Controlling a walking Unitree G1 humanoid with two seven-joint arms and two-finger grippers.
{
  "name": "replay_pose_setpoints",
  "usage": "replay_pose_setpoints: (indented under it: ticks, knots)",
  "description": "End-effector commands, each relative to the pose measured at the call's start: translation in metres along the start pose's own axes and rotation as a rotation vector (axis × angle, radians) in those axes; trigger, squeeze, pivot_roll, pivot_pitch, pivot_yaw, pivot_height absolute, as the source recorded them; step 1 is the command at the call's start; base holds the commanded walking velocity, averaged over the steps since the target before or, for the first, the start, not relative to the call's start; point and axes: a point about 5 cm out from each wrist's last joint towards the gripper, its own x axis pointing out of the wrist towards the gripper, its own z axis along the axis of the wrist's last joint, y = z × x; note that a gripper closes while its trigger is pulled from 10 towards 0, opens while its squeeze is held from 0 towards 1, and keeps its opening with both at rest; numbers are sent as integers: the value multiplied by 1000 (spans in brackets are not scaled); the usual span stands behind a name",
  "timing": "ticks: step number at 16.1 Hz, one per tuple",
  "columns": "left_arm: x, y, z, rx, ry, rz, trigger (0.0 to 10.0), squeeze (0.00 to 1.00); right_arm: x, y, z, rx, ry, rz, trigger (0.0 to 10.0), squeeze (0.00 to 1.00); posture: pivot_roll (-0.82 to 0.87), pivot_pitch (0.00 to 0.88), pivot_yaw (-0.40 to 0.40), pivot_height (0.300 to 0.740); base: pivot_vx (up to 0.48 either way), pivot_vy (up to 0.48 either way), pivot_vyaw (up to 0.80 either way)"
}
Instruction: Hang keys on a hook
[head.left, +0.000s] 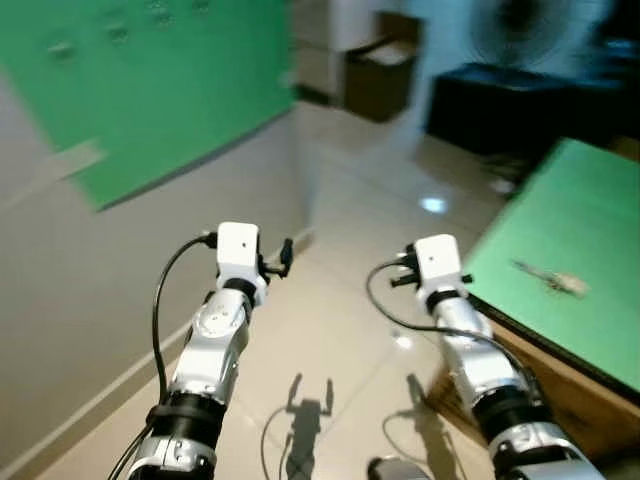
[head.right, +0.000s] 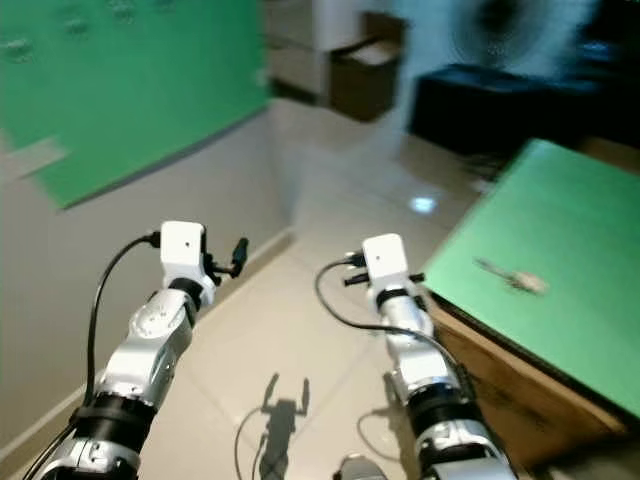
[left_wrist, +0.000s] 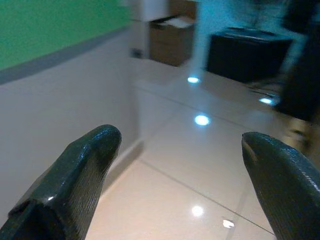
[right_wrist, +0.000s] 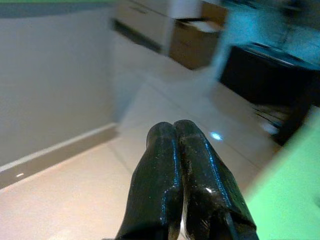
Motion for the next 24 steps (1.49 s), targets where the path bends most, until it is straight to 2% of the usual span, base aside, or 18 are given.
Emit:
replay_pose_setpoints:
  ticks: [1,9,12,13,14,24]
  knots:
    - [0,2,1,12,-2,-10,10000,0,-1,4,1,17,-14,6,10000,0,-196,0,101,740,0,0,-775]
    - [1,6,-1,20,9,-5,10000,0,-2,1,-2,8,-5,5,10000,0,-191,0,81,740,0,0,-768]
    - [-1,7,-3,21,12,1,10000,0,-1,-2,-6,-77,33,-46,10000,0,-185,0,78,740,0,0,-415]
    - [-1,7,-3,21,12,1,10000,0,-1,-5,-7,-86,46,-67,10000,1000,-182,0,78,740,0,0,0]
    - [-1,8,-3,23,11,5,10000,0,-1,0,-7,-51,44,-14,10000,1000,-182,0,80,740,0,0,0]
    - [-1,4,-3,34,11,-6,10000,0,-3,-1,-7,-39,37,-42,10000,1000,-192,0,81,740,0,0,0]
